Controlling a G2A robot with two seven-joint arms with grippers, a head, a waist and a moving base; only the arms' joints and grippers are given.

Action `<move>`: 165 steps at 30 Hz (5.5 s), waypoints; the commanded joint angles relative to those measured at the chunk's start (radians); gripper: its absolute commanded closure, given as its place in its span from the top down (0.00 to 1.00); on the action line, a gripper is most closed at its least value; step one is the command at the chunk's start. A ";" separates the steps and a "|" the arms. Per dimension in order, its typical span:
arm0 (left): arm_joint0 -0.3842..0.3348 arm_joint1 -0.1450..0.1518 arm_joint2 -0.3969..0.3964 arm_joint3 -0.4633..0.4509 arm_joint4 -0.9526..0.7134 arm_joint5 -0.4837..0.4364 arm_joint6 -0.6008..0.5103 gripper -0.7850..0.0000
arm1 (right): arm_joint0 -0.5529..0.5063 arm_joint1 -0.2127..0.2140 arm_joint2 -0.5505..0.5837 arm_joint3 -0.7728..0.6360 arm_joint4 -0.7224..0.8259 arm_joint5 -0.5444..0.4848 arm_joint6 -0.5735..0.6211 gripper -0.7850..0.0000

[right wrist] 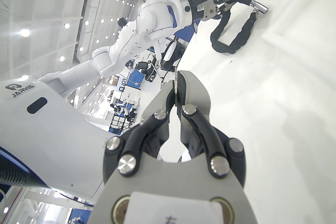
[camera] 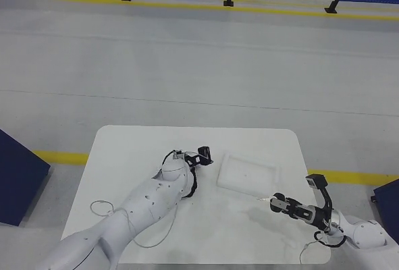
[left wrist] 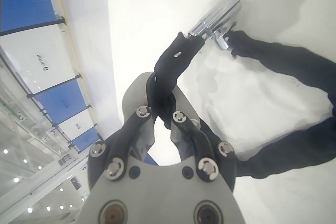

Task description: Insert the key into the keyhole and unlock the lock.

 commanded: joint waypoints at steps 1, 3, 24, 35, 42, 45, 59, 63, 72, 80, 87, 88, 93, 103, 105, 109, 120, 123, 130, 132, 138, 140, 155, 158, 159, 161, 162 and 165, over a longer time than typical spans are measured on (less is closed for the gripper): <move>0.056 0.049 -0.037 -0.144 0.078 0.006 -0.019 0.00 | 0.000 0.000 0.000 0.000 0.000 0.000 0.000 0.00; 0.118 0.100 -0.086 -0.276 0.157 -0.005 -0.025 0.00 | 0.000 0.000 0.000 0.000 0.000 0.000 0.000 0.00; 0.621 0.326 -0.474 -1.016 0.759 -0.080 0.259 0.00 | 0.000 0.000 0.000 0.000 0.000 0.000 0.000 0.00; 0.645 0.321 -0.505 -0.986 0.779 -0.122 0.309 0.00 | 0.000 0.000 0.000 0.000 0.000 0.000 0.000 0.00; 0.548 0.288 -0.505 -0.820 0.613 -0.219 0.264 0.00 | 0.000 0.000 0.000 0.000 0.000 0.000 0.000 0.00; 0.505 0.271 -0.499 -0.742 0.527 -0.267 0.240 0.00 | 0.000 0.000 0.000 0.000 0.000 0.000 0.000 0.00; 0.313 0.186 -0.471 -0.404 0.134 -0.422 0.012 0.00 | 0.000 0.000 0.000 0.000 0.000 0.000 0.000 0.00; 0.267 0.169 -0.455 -0.338 0.075 -0.466 -0.027 0.00 | 0.000 0.000 0.000 0.000 0.000 0.000 0.000 0.00; 0.203 0.134 -0.428 -0.207 0.002 -0.445 -0.129 0.00 | 0.000 0.000 0.000 0.000 0.000 0.000 0.000 0.00; 0.170 0.117 -0.422 -0.146 -0.049 -0.450 -0.168 0.00 | 0.000 0.000 0.000 0.000 0.000 0.000 0.000 0.00; 0.146 0.104 -0.426 -0.113 -0.090 -0.437 -0.197 0.95 | 0.000 0.000 0.000 0.000 0.000 0.000 0.000 0.00; 0.144 0.104 -0.427 -0.112 -0.095 -0.439 -0.197 0.95 | 0.000 0.000 0.000 0.000 0.000 0.000 0.000 0.00; 0.132 0.101 -0.441 -0.095 -0.132 -0.447 -0.198 0.78 | 0.000 0.000 0.000 0.000 0.000 0.000 0.000 0.00; 0.028 0.063 -0.440 0.069 -0.299 -0.478 -0.234 0.49 | 0.000 0.000 0.000 0.000 0.000 0.000 0.000 0.00; 0.001 0.049 -0.434 0.121 -0.348 -0.490 -0.245 0.49 | 0.000 0.000 0.000 0.000 0.000 0.000 0.000 0.00; -0.051 0.024 -0.417 0.223 -0.414 -0.504 -0.247 0.50 | 0.000 0.000 0.000 0.000 0.000 0.000 0.000 0.00; -0.140 -0.032 -0.362 0.434 -0.431 -0.446 -0.146 0.67 | 0.000 0.000 0.000 0.000 0.000 0.000 0.000 0.00; -0.155 -0.043 -0.351 0.472 -0.427 -0.441 -0.116 0.66 | 0.000 0.000 0.000 0.000 0.000 0.000 0.000 0.00; -0.186 -0.069 -0.333 0.551 -0.439 -0.464 -0.099 0.64 | 0.000 0.000 0.000 0.000 0.000 0.000 0.000 0.00; -0.197 -0.076 -0.329 0.572 -0.443 -0.467 -0.103 0.63 | 0.000 0.000 0.000 0.000 0.000 0.000 0.000 0.00; -0.215 -0.099 -0.321 0.623 -0.466 -0.489 -0.146 0.65 | 0.000 0.000 0.000 0.000 0.000 0.000 0.000 0.00; -0.219 -0.105 -0.317 0.636 -0.469 -0.489 -0.154 0.67 | 0.000 0.000 0.000 0.000 0.000 0.000 0.000 0.00; -0.226 -0.112 -0.314 0.644 -0.472 -0.496 -0.149 1.00 | 0.000 0.000 0.000 0.000 0.000 0.000 0.000 0.00; -0.226 -0.112 -0.314 0.644 -0.472 -0.496 -0.149 1.00 | 0.000 0.000 0.000 0.000 0.000 0.000 0.000 0.00; -0.226 -0.112 -0.314 0.644 -0.472 -0.496 -0.149 1.00 | 0.000 0.000 0.000 0.000 0.000 0.000 0.000 0.00; -0.226 -0.112 -0.314 0.644 -0.472 -0.496 -0.149 1.00 | 0.000 0.000 0.000 0.000 0.000 0.000 0.000 0.00; -0.222 -0.111 -0.314 0.643 -0.471 -0.489 -0.144 1.00 | 0.000 0.000 0.000 0.000 0.000 0.000 0.000 0.00; -0.209 -0.105 -0.312 0.639 -0.459 -0.449 -0.121 1.00 | 0.000 0.000 0.000 0.000 0.000 0.000 0.000 0.00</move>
